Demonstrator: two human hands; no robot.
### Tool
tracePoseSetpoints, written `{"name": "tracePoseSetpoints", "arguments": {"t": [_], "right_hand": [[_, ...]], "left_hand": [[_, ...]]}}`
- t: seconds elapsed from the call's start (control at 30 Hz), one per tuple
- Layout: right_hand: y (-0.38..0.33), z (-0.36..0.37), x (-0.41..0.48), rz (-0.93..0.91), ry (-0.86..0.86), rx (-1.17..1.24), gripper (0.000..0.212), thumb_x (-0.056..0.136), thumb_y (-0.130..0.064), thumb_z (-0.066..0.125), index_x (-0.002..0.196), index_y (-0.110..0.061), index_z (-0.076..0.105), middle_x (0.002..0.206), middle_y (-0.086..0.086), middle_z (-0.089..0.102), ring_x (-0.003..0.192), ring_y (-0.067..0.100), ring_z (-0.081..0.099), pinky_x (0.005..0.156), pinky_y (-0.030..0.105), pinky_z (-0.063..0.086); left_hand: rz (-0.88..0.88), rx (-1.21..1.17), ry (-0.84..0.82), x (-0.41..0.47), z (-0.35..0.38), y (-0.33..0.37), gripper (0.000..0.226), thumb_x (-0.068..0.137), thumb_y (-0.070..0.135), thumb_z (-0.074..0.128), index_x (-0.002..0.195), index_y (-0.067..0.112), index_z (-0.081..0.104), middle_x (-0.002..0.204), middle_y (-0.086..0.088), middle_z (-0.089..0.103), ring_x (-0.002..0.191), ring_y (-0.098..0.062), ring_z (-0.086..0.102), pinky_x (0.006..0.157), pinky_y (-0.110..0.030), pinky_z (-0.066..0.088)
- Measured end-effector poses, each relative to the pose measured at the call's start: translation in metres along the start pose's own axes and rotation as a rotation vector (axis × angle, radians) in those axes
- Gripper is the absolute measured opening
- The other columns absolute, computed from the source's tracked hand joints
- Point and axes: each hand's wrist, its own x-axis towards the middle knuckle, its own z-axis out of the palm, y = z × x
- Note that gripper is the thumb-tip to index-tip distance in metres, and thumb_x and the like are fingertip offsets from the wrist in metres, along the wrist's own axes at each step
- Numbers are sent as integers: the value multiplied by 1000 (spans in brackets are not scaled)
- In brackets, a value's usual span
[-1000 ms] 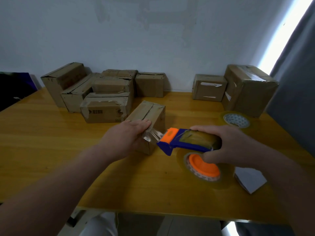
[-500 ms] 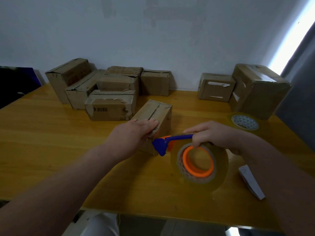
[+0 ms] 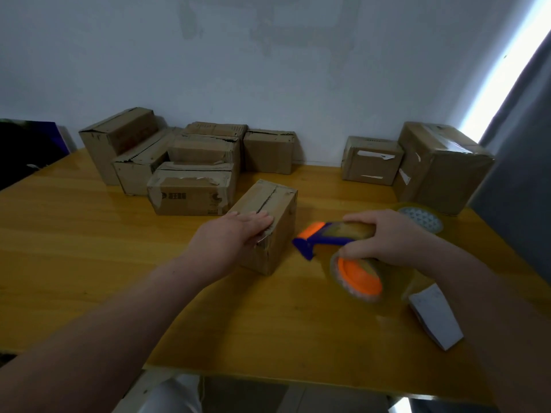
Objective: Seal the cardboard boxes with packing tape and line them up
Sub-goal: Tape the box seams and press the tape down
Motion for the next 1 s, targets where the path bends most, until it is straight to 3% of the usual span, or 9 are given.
{"name": "tracePoseSetpoints", "arguments": {"t": [0.13, 0.23, 0.43, 0.5, 0.67, 0.77, 0.83, 0.9, 1.0], "right_hand": [[8, 22, 8, -30, 277, -87, 74, 87, -52, 59, 149, -31, 25, 130, 7, 52, 116, 25, 50, 91, 35, 45], [11, 43, 13, 12, 285, -174, 67, 96, -34, 51, 152, -35, 15, 125, 11, 46, 111, 25, 51, 92, 39, 47], [7, 68, 16, -45, 300, -327, 72, 92, -32, 59, 150, -36, 16, 128, 4, 49, 115, 23, 52, 86, 34, 47], [7, 74, 16, -52, 281, -358, 74, 91, -33, 60, 150, -35, 15, 128, 2, 49, 113, 22, 54, 83, 33, 50], [5, 66, 15, -37, 320, -386, 66, 89, -48, 57, 147, -33, 28, 128, 1, 48, 120, 21, 45, 88, 32, 46], [-4, 57, 11, -197, 428, -124, 50, 91, -43, 58, 137, -29, 47, 119, -2, 54, 111, 15, 50, 82, 25, 44], [-17, 55, 5, -273, 295, 284, 42, 94, -28, 59, 135, -26, 52, 116, -7, 58, 101, 4, 55, 76, 9, 42], [-30, 58, -2, -322, 83, 636, 35, 96, -14, 55, 131, -19, 57, 118, -8, 64, 106, 3, 60, 82, 6, 44], [-35, 67, -8, -329, 25, 802, 30, 98, -9, 49, 120, -22, 66, 114, -10, 69, 111, 3, 60, 94, 15, 44]], "left_hand": [[12, -121, 97, -4, 0, -3, 41, 98, 21, 49, 137, 33, 48, 141, 8, 50, 131, -16, 46, 106, -40, 40], [24, -120, 153, -5, -7, 1, 37, 94, 17, 56, 129, 29, 58, 130, 4, 60, 121, -19, 55, 99, -39, 45], [-30, -158, 263, 11, -57, 7, 26, 96, 21, 51, 118, 24, 66, 111, 5, 66, 102, -14, 59, 82, -22, 42], [-42, -177, 204, 17, -79, 6, 23, 95, 23, 54, 114, 23, 68, 107, 6, 66, 98, -10, 58, 82, -20, 42], [84, -240, -195, 30, -111, 10, 12, 91, 21, 61, 92, 29, 70, 88, 18, 66, 82, 6, 58, 79, -16, 46], [161, -297, -357, 34, -108, 21, 16, 92, 18, 60, 88, 31, 69, 85, 19, 66, 81, 8, 60, 74, -9, 44], [212, -319, -408, 36, -101, 29, 15, 92, 17, 59, 91, 28, 70, 87, 17, 67, 80, 8, 60, 71, -5, 43], [231, -285, -373, 37, -92, 36, 13, 91, 18, 60, 92, 25, 71, 88, 13, 68, 79, 6, 60, 68, -4, 42], [206, -178, -152, 39, -83, 39, 10, 87, 21, 64, 95, 22, 71, 90, 11, 69, 82, 0, 61, 76, -15, 47]]}}
